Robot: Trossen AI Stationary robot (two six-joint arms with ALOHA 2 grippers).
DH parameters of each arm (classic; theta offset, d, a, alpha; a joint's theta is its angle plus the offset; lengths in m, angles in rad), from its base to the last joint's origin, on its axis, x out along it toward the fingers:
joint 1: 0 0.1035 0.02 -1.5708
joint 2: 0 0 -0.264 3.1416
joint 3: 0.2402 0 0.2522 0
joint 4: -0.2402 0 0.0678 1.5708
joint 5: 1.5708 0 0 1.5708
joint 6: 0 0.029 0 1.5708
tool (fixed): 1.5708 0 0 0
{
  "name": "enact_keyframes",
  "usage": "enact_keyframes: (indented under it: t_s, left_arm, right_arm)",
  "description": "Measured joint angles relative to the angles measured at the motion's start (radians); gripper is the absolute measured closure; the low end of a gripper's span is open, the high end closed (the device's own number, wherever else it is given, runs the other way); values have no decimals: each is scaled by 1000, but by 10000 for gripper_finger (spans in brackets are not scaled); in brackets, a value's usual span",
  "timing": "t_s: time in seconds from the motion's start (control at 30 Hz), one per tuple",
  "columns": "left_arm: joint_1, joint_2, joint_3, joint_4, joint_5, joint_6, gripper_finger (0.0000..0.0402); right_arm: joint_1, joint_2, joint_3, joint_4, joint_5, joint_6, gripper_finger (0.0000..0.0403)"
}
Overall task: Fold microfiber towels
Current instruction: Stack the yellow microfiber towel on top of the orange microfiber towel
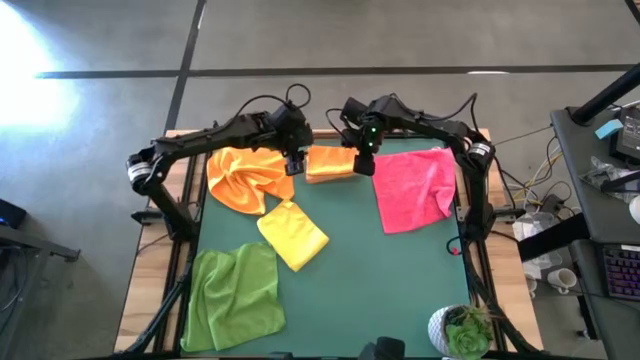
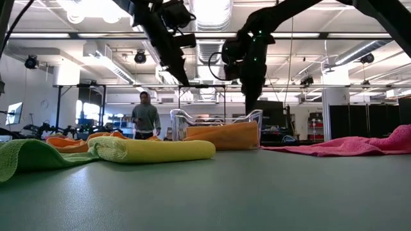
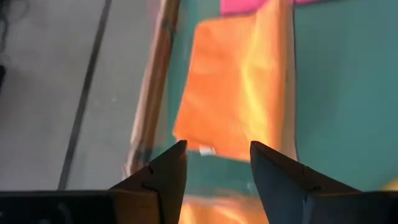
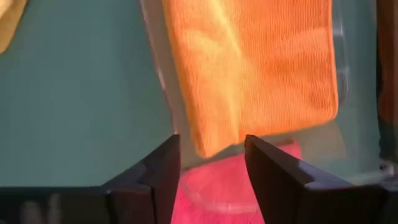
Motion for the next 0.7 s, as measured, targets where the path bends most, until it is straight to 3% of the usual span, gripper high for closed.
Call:
enact_keyframes:
  t_s: [0.1,0.33,0.53,0.7]
  left_arm:
    - [0,-20,0,-81,27,0,242]
    - [-5,-53,-81,-187,252,-1,242]
    - [-41,-65,-170,-189,280,-20,242]
    - [-78,-64,-242,-182,402,-16,242]
  right_arm:
    - [0,0,38,-67,-1,24,228]
    - [0,-46,33,-157,-10,71,227]
    - [4,-161,-55,-132,-11,169,227]
    - [29,-266,-179,-30,-10,284,227]
